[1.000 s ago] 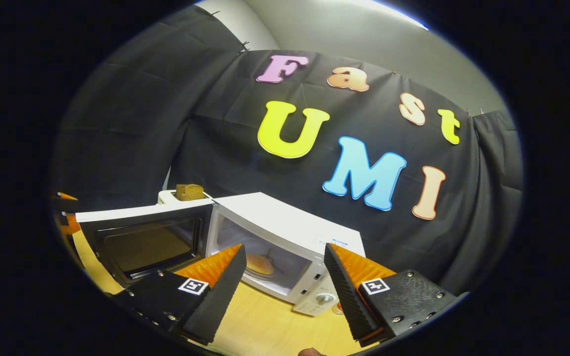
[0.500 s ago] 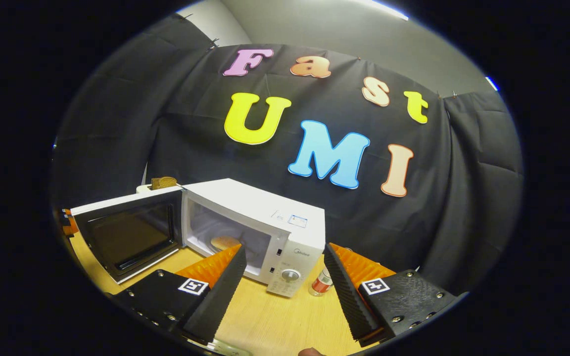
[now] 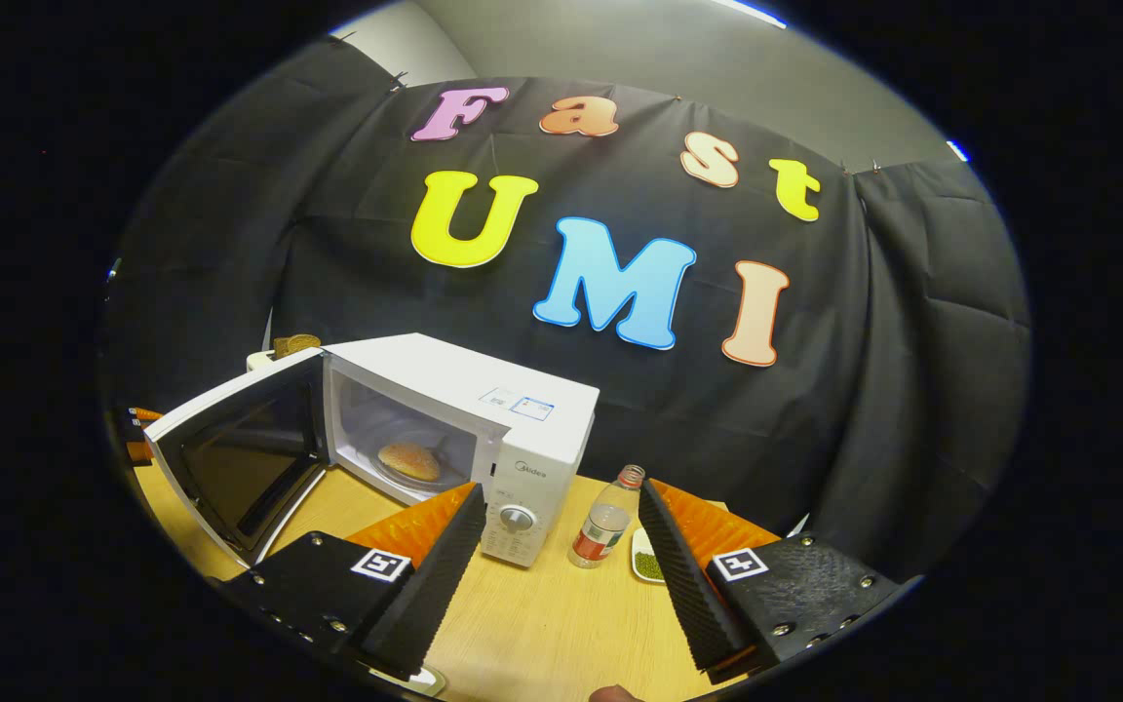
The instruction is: Open the microwave oven with the left hand, put the food in, and close the microwave oven.
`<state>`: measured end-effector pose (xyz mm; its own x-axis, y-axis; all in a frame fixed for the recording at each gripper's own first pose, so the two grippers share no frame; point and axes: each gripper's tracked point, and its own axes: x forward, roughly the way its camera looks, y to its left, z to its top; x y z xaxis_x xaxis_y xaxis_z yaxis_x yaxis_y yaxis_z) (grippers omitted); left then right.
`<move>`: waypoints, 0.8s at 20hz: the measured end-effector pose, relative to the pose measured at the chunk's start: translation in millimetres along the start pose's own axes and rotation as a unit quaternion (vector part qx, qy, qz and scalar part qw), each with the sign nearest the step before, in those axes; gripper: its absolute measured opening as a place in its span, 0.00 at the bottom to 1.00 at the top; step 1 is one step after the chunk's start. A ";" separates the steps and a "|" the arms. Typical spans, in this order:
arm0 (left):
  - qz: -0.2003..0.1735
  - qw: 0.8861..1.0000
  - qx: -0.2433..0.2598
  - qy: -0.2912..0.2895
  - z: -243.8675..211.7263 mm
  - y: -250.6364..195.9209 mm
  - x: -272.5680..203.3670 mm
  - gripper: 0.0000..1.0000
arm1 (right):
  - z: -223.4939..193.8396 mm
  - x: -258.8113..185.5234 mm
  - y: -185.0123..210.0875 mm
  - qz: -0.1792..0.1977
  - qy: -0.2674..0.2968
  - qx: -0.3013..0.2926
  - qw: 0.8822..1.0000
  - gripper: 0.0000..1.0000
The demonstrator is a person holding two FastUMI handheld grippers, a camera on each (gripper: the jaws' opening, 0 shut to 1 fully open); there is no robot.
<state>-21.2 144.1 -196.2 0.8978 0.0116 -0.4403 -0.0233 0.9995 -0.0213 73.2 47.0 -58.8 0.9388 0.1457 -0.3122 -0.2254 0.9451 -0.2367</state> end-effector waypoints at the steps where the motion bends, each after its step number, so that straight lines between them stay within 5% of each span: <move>1: -0.008 1.000 0.002 0.000 3.5 -11.3 3.6 0.07 | -0.8 -0.4 -6.4 -0.002 0.000 0.001 1.000 0.97; 16: -0.104 0.993 0.046 -0.020 51.1 -145.9 60.0 0.07 | -31.9 -31.2 -95.8 -0.045 0.008 0.027 0.999 0.97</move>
<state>58.5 0.5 -173.6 0.8961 -0.1954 -0.3986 0.2023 0.9790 -0.0251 57.2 -57.5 -55.7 0.9504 0.0561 -0.3060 -0.1263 0.9685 -0.2148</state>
